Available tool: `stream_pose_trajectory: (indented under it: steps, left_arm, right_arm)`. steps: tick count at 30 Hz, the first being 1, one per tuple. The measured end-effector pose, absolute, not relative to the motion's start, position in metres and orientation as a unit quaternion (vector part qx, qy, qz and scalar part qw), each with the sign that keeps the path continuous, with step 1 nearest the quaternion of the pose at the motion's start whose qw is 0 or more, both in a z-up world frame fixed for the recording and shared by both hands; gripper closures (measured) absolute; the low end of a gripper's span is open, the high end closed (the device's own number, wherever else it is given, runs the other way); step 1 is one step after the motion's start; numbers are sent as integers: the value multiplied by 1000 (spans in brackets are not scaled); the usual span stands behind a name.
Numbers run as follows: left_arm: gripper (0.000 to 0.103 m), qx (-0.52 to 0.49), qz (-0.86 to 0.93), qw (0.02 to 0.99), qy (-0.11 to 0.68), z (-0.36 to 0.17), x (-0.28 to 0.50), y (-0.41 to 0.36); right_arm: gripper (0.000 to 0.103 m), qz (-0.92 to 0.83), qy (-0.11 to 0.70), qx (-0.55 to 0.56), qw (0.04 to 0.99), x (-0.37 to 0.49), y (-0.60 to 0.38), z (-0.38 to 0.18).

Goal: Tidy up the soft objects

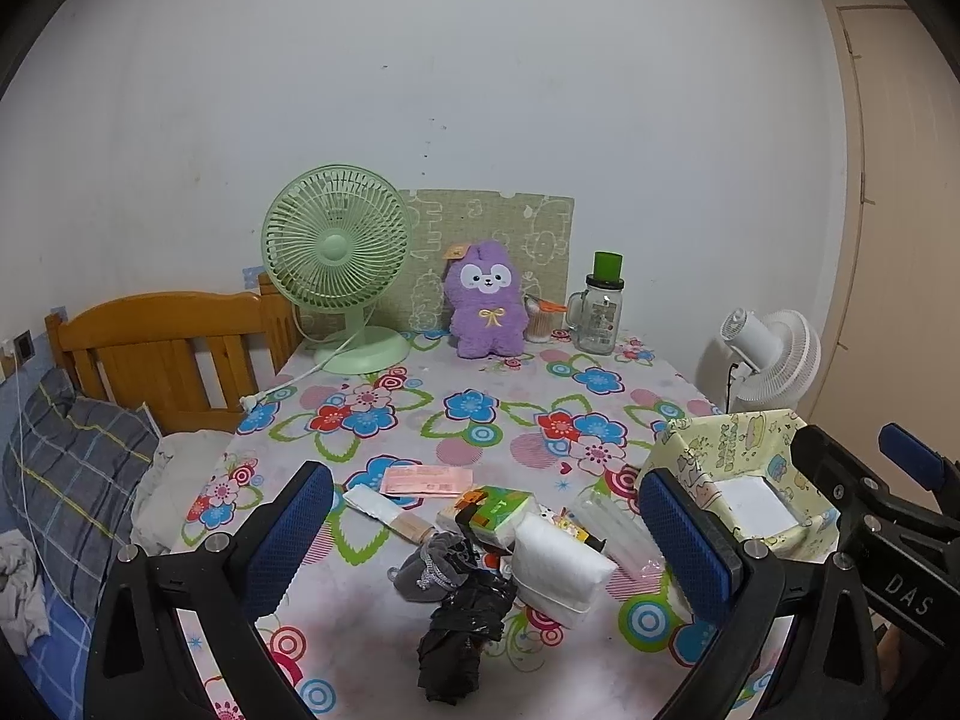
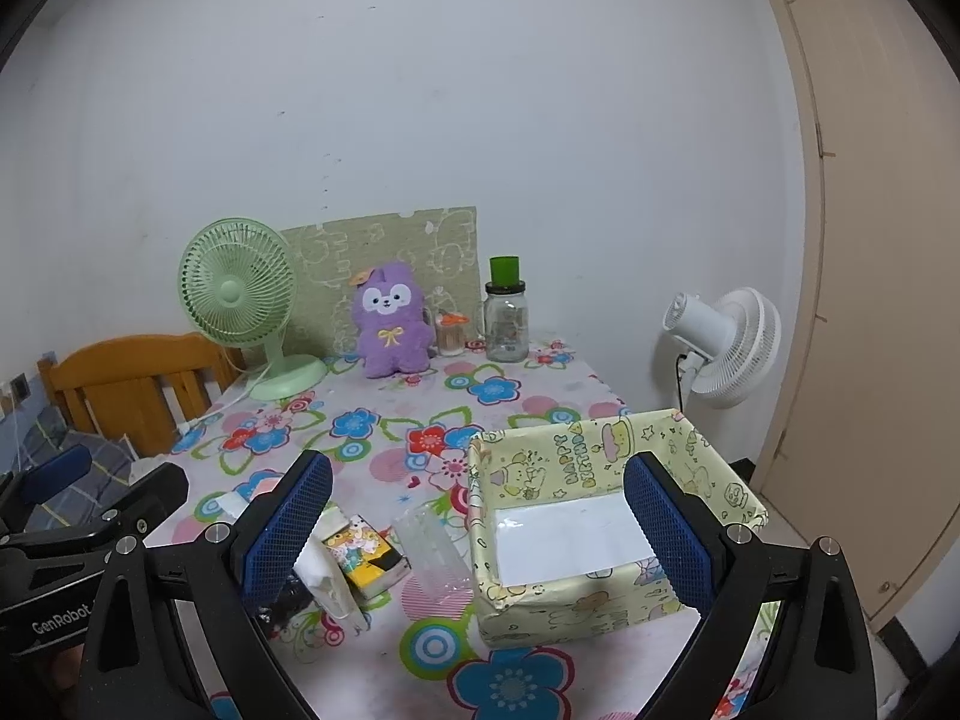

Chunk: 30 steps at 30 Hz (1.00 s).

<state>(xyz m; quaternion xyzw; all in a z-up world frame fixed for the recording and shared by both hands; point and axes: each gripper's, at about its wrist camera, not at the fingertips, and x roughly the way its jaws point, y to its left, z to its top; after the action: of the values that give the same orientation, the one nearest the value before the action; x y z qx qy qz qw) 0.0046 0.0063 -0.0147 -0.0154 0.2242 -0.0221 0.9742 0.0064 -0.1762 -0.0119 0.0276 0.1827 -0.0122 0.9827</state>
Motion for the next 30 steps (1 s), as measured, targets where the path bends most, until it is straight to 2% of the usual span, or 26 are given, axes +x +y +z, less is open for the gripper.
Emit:
stream_pose_trajectory:
  steps: [30]
  left_arm:
    - [0,-20,-25,972,235,-17,10,7]
  right_arm:
    - [4,-10,184,34,982,7,-176,-11]
